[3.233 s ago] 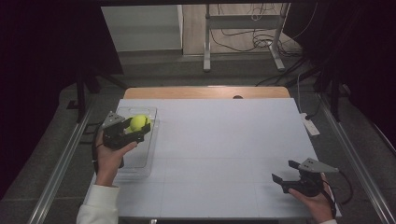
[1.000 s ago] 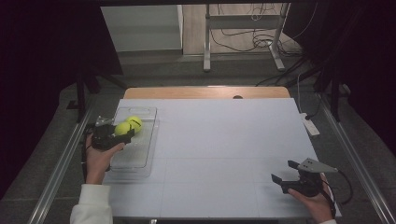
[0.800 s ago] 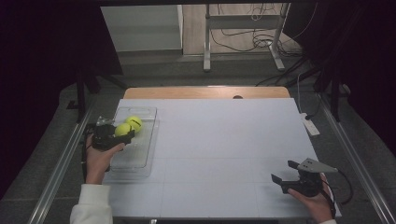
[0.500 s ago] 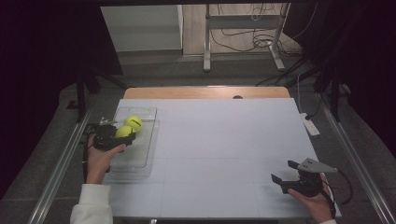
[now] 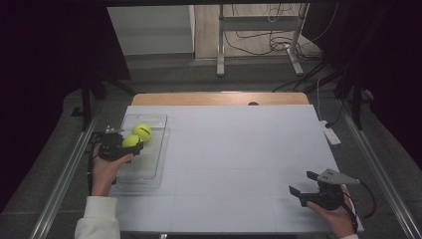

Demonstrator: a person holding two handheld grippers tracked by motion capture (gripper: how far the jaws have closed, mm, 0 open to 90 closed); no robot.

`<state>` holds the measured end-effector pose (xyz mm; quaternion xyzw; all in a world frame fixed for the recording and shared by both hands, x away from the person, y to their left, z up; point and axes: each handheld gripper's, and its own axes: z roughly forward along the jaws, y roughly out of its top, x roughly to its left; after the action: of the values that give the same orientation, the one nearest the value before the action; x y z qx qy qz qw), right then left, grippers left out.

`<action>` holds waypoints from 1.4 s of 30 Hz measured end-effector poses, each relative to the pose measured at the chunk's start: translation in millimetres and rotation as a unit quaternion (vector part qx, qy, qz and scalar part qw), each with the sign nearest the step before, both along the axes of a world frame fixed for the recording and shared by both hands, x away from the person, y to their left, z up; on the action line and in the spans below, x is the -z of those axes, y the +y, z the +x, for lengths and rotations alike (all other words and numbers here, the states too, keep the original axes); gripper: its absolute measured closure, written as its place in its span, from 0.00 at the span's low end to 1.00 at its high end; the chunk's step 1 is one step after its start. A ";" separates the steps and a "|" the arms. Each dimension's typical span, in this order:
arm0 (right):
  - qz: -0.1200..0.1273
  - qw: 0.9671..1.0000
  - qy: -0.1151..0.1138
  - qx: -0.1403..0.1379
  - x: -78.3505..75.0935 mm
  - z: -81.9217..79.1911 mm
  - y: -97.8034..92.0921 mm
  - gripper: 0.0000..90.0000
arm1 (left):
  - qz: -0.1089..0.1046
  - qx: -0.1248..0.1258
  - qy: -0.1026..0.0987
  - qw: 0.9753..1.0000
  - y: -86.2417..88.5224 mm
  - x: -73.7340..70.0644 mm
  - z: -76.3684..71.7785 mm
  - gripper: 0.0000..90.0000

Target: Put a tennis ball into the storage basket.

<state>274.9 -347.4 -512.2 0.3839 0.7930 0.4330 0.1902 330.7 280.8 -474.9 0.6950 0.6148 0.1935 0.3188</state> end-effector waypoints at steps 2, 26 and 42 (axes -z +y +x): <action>0.000 1.000 0.000 0.000 0.0 0.0 0.0 0.11 | 0.001 0.000 0.000 1.000 0.1 -0.2 0.1 0.29; 0.004 1.000 0.002 0.000 0.2 0.4 -0.5 0.11 | -0.033 0.009 -0.041 0.999 -1.4 -11.8 -5.1 0.14; 0.017 1.000 0.002 -0.007 -0.3 6.7 0.5 0.11 | -0.071 0.032 -0.073 0.994 -4.5 -19.8 -13.7 0.16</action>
<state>281.6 -347.0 -511.9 0.3828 0.7884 0.4470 0.1791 317.0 276.3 -455.0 0.6740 0.5794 0.1893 0.4174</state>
